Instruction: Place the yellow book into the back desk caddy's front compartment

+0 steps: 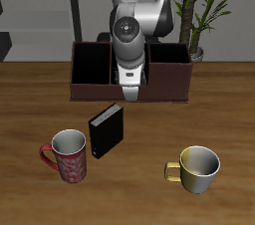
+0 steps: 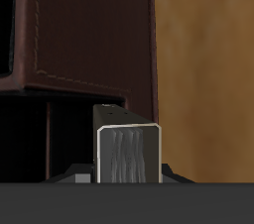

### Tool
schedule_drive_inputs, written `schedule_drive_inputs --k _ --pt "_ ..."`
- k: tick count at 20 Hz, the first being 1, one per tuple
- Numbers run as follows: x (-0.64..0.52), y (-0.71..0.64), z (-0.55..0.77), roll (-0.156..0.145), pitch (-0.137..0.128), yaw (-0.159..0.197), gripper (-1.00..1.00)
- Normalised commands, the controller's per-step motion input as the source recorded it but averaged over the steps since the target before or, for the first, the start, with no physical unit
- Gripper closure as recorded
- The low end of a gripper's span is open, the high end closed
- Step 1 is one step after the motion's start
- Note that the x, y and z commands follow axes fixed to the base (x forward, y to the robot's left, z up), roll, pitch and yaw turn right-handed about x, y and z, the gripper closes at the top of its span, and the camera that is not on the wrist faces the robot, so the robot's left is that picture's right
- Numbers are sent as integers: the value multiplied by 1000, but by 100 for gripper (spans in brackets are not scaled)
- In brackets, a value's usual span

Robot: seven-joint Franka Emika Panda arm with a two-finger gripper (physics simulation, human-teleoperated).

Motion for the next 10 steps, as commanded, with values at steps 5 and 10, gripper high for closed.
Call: schedule_drive_inputs --k 5,10 --pt "-119 198 -213 13 71 -35 100" --pt "-203 293 -6 69 48 -111 -100"
